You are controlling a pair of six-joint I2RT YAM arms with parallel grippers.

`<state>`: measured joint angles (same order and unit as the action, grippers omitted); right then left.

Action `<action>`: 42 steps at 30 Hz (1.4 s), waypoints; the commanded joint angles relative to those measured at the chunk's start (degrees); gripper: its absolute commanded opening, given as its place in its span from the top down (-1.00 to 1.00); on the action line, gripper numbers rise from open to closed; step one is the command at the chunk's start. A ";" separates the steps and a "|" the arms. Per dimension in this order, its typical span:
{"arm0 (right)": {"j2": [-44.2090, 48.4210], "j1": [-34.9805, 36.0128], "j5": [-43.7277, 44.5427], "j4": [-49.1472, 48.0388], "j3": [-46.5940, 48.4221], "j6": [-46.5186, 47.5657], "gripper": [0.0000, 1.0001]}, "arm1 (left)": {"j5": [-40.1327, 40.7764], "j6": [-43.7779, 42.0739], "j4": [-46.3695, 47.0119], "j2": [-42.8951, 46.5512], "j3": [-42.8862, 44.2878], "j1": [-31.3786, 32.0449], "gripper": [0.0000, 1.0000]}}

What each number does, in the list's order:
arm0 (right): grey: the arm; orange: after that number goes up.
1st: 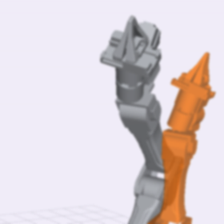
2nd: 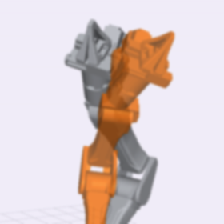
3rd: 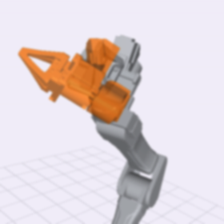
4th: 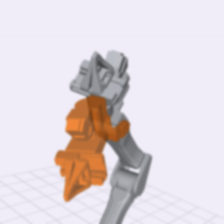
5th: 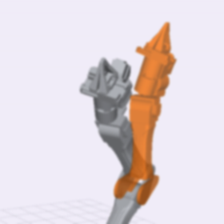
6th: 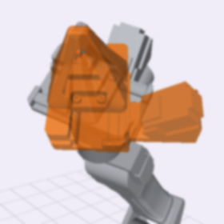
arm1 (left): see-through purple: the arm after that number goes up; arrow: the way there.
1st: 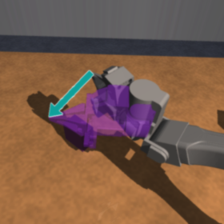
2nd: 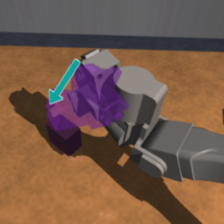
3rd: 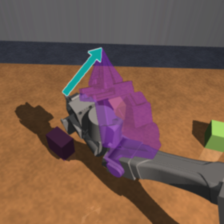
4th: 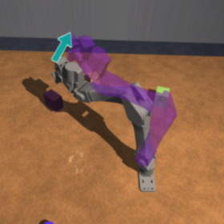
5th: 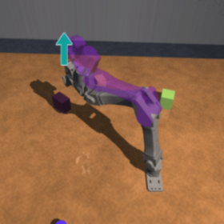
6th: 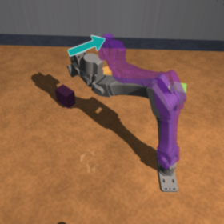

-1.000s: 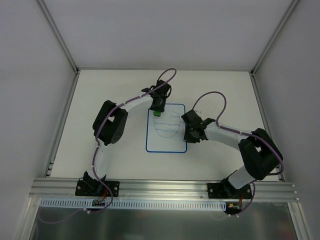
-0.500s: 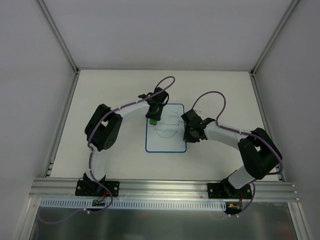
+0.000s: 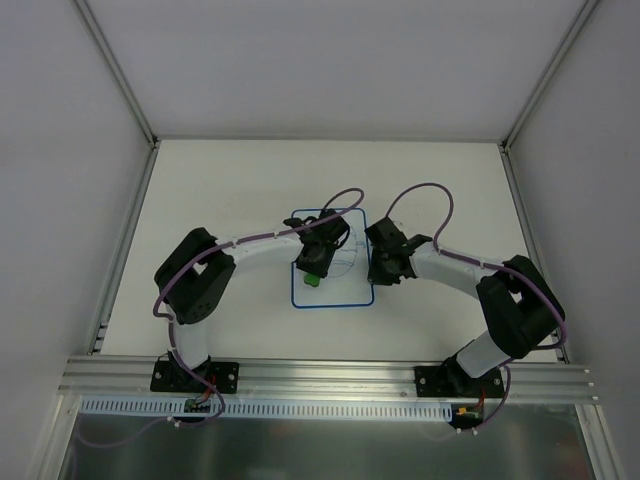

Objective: Erase the whiteboard

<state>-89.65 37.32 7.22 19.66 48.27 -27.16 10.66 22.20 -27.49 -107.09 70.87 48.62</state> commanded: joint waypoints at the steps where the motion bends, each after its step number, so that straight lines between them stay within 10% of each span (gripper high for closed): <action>1: -2.46 -0.41 0.33 0.73 -2.48 0.53 0.99 | -3.10 2.41 -8.37 -3.83 -1.88 -2.99 1.00; 18: -2.20 -1.20 -0.37 -0.15 -3.18 0.44 0.99 | 1.93 -5.58 -8.55 -17.98 20.44 -11.27 1.00; 42: 1.14 -2.52 -0.28 -1.82 -5.99 -0.44 0.99 | -2.22 2.50 -8.37 -3.83 4.18 -0.80 1.00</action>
<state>-88.12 35.27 4.08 13.28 45.06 -27.88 9.17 23.38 -29.85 -110.78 76.88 48.62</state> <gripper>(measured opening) 0.008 0.305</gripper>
